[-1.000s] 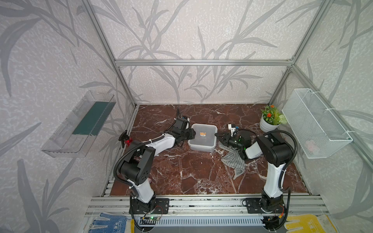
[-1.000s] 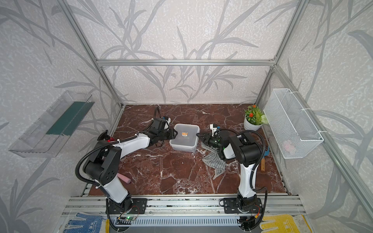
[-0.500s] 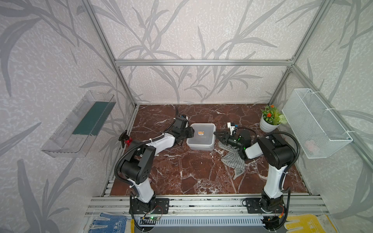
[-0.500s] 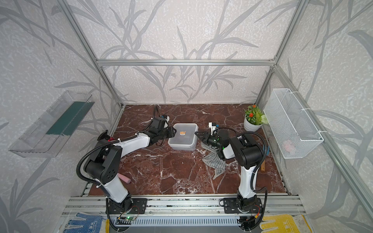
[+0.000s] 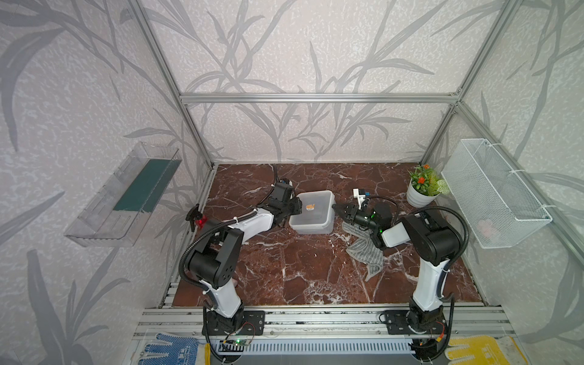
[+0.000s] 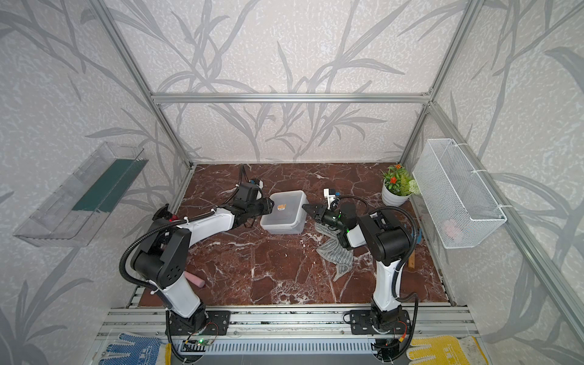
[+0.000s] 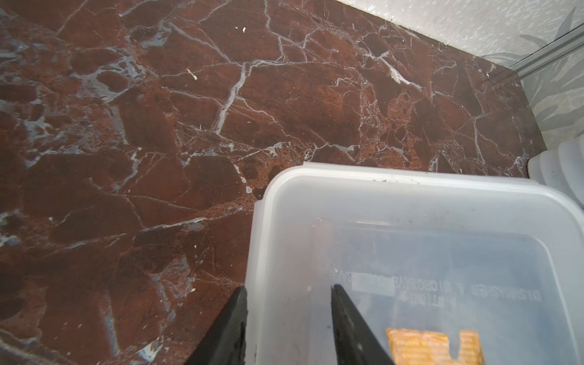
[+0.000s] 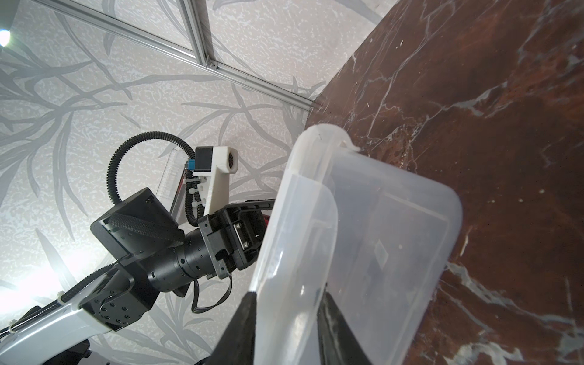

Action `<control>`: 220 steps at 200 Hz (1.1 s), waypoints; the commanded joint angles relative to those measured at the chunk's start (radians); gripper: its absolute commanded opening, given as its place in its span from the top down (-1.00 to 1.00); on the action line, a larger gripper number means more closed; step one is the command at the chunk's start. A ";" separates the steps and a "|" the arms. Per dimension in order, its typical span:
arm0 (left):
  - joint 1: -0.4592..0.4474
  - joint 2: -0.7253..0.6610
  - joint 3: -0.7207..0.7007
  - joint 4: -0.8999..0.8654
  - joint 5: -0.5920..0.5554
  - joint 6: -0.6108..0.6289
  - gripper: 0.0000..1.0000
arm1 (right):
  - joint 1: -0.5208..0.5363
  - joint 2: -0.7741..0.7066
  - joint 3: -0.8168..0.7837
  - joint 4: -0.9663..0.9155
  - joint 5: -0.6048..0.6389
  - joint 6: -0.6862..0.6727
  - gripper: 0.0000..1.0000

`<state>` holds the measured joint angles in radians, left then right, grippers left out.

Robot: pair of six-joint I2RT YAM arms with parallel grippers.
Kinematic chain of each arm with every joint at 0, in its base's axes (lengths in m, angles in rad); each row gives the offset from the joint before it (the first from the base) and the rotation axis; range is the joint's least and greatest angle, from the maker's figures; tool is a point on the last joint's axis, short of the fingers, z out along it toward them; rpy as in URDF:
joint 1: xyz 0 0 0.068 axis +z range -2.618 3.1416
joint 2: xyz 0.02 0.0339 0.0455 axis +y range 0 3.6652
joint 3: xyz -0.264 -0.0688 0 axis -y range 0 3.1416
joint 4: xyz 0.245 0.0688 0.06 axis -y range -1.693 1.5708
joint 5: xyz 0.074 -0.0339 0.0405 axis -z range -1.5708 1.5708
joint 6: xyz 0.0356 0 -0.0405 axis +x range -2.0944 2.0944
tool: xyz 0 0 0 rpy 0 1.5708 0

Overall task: Wipe the insides of the lunch boxes
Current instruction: Open the fastener of the lunch box.

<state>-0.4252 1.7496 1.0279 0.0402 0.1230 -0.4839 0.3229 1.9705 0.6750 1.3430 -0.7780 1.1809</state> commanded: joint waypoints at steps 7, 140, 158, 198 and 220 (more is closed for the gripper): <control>-0.054 0.100 -0.074 -0.311 0.098 0.015 0.16 | 0.051 0.002 0.035 0.023 -0.081 -0.010 0.42; -0.078 0.085 -0.053 -0.339 0.074 0.013 0.17 | 0.053 -0.057 0.064 -0.298 -0.078 -0.149 0.24; -0.080 0.086 -0.054 -0.338 0.075 0.011 0.17 | 0.053 -0.070 0.067 -0.334 -0.073 -0.169 0.33; -0.084 0.084 -0.062 -0.335 0.073 0.007 0.17 | 0.054 -0.041 0.081 -0.291 -0.076 -0.138 0.69; -0.085 0.078 -0.065 -0.335 0.070 0.006 0.17 | 0.056 -0.018 0.086 -0.250 -0.077 -0.108 0.96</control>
<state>-0.4389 1.7451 1.0447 0.0010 0.0555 -0.4831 0.3256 1.9259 0.7216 1.0424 -0.8089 1.1080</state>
